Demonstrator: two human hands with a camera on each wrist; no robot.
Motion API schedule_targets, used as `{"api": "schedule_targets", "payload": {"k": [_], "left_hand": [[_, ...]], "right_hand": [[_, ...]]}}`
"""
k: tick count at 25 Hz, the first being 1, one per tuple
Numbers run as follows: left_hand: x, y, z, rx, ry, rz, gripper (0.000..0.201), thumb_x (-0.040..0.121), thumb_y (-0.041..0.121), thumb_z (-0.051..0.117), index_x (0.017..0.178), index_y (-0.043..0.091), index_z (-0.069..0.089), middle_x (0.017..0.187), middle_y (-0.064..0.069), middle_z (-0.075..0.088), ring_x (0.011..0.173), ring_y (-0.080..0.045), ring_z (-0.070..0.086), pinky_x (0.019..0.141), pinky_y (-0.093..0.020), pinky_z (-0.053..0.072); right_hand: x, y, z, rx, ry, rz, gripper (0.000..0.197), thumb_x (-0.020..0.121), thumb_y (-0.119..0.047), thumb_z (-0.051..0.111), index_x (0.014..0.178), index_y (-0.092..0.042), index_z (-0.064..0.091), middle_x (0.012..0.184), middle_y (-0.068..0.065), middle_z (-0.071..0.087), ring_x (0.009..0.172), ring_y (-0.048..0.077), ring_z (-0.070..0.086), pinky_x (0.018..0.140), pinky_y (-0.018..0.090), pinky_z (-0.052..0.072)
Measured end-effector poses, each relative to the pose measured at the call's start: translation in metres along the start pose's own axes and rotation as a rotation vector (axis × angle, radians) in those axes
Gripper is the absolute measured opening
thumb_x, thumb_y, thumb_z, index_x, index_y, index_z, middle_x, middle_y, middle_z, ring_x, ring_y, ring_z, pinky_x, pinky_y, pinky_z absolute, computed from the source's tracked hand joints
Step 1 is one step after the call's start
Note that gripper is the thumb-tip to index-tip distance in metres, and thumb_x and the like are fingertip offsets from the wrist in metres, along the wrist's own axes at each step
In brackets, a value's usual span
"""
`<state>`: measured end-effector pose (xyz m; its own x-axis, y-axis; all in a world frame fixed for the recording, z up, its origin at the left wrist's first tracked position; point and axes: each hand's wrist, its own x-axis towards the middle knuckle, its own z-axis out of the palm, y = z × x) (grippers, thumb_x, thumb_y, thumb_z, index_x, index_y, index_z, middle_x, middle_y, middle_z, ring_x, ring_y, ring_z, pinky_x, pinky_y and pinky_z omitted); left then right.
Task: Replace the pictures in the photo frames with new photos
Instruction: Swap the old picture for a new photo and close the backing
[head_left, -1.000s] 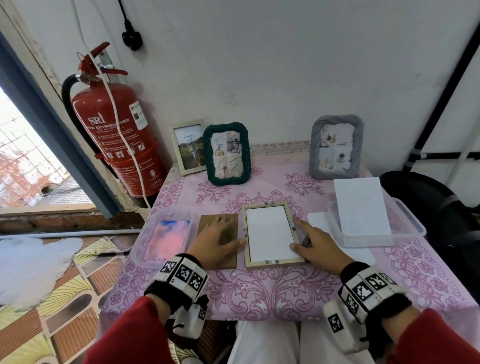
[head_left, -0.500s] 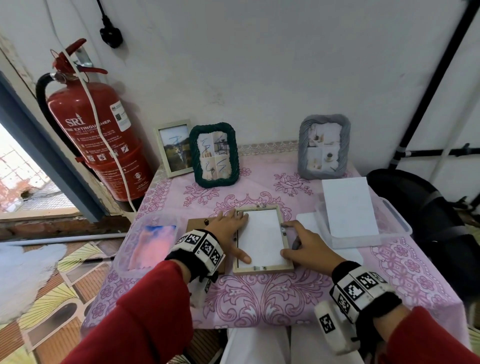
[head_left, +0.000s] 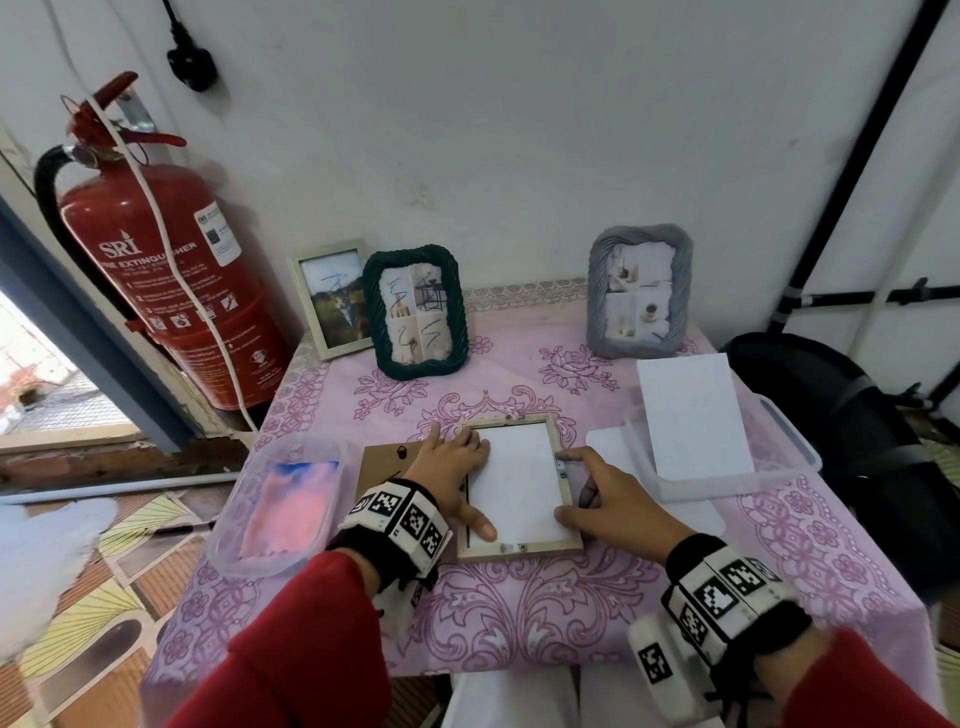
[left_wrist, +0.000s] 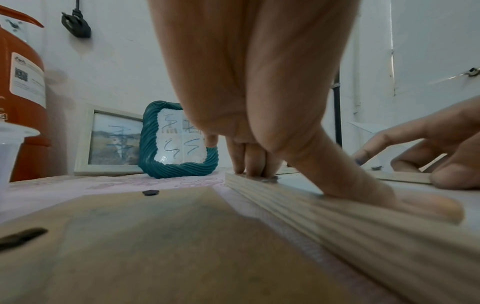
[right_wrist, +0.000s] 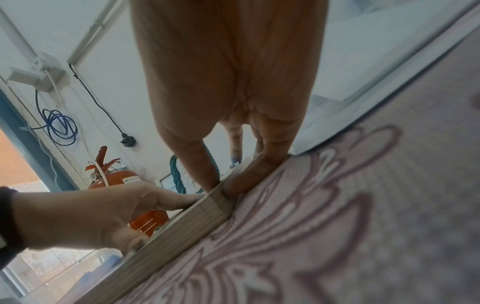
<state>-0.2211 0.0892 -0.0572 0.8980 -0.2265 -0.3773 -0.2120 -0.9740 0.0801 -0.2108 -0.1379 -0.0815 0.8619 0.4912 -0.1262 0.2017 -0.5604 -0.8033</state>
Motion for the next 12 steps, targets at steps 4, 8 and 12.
{"api": "schedule_targets", "payload": {"k": [4,8,12], "left_hand": [[0.000,0.004,-0.001,-0.011,0.053,-0.011,0.103,0.058,0.058,0.077,0.139,0.008,0.037,0.138,-0.011,0.043,0.133,-0.022,0.036,0.116,-0.042,-0.005],[-0.007,0.009,0.000,-0.124,0.117,-0.030,0.087,0.057,0.051,0.081,0.128,0.011,0.051,0.123,-0.007,0.057,0.119,-0.023,0.048,0.110,-0.035,0.020],[-0.019,0.014,0.003,-0.280,0.216,-0.098,0.100,0.055,0.041,0.085,0.141,0.020,0.038,0.127,-0.006,0.055,0.121,-0.026,0.040,0.102,-0.034,0.027]], "right_hand": [[-0.001,-0.001,0.000,0.000,0.002,-0.007,0.059,0.082,-0.018,0.068,0.133,-0.024,0.039,0.071,-0.003,0.050,0.064,0.005,0.049,0.060,0.015,0.038],[-0.001,-0.001,0.000,0.008,0.006,-0.010,0.059,0.082,-0.019,0.068,0.134,-0.023,0.039,0.071,-0.004,0.050,0.064,0.003,0.049,0.062,0.016,0.039],[-0.001,0.000,0.000,0.006,0.015,-0.010,0.059,0.082,-0.021,0.069,0.134,-0.023,0.039,0.072,-0.005,0.051,0.065,0.004,0.050,0.063,0.016,0.040]]}}
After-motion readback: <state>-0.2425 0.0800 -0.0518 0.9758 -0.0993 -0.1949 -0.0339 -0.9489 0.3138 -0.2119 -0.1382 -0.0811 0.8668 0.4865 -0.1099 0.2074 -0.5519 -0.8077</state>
